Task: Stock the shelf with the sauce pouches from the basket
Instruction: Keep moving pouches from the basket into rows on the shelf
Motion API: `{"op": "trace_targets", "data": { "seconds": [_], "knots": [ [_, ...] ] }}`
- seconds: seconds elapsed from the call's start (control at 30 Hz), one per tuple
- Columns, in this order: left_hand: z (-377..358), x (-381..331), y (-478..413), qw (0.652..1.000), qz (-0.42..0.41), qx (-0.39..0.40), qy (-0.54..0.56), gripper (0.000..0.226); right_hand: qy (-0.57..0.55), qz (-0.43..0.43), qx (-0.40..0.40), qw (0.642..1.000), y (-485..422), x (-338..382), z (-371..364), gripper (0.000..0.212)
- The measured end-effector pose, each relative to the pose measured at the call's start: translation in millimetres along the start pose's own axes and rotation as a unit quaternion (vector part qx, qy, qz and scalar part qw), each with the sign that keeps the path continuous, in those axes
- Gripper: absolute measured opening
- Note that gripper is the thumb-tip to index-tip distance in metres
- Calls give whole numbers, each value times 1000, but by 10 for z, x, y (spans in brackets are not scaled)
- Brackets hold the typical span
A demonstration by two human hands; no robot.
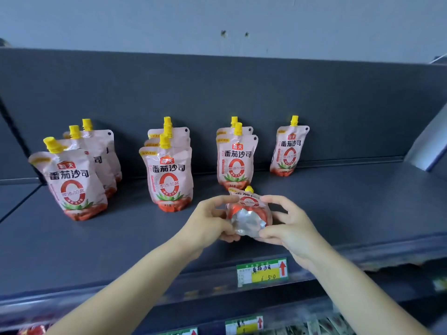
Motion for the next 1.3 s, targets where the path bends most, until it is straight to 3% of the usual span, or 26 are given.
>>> {"op": "trace_targets", "data": {
  "seconds": [0.27, 0.33, 0.4, 0.53, 0.67, 0.73, 0.87, 1.0, 1.1, 1.13, 1.17, 1.27, 1.3],
  "knots": [
    [35, 41, -23, 999, -32, 12, -40, 58, 2, 50, 5, 999, 27, -36, 63, 53],
    [55, 121, -37, 983, -62, 9, -171, 51, 47, 84, -13, 995, 44, -70, 63, 39],
    [63, 196, -14, 940, -120, -12, -319, 46, 160, 137, -34, 977, 61, -149, 65, 29],
    [11, 166, 92, 858, -289, -27, -423, 44, 342, 266, -98, 896, 95, -253, 108, 22],
    [-30, 199, 37, 760, -370, -51, -532, 34, 487, 361, -130, 785, 50, -269, 141, 27],
    [-27, 194, -13, 730, -397, -47, -554, 33, 533, 395, -122, 738, 35, -274, 155, 33],
    [18, 198, -100, 696, -451, 1, -559, 38, 606, 434, -100, 659, 11, -305, 216, 58],
    [91, 244, -116, 701, -472, 34, -534, 34, 611, 463, -66, 639, -10, -391, 325, 72],
    [96, 258, -124, 716, -470, 44, -515, 33, 625, 478, -57, 614, 6, -390, 388, 70],
    [91, 258, -123, 723, -467, 42, -507, 32, 614, 482, -54, 623, 3, -393, 408, 64],
    [84, 248, -116, 739, -462, 34, -490, 31, 581, 478, -48, 657, 10, -395, 419, 54],
    [72, 144, -106, 828, -397, 9, -397, 33, 345, 321, -39, 881, 29, -257, 439, 26],
    [56, 113, -120, 866, -345, 8, -363, 43, 276, 245, -49, 928, -10, -210, 444, 23]
  ]
}}
Point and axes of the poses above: each hand's wrist, its own y-axis away from the middle knuckle, its own z-axis out of the back of the hand, x = y × z, the point moved 1 cm from there along -y, towards the middle knuckle, and after that the axes turned 1 degree about -z, right-handed, at the moved point
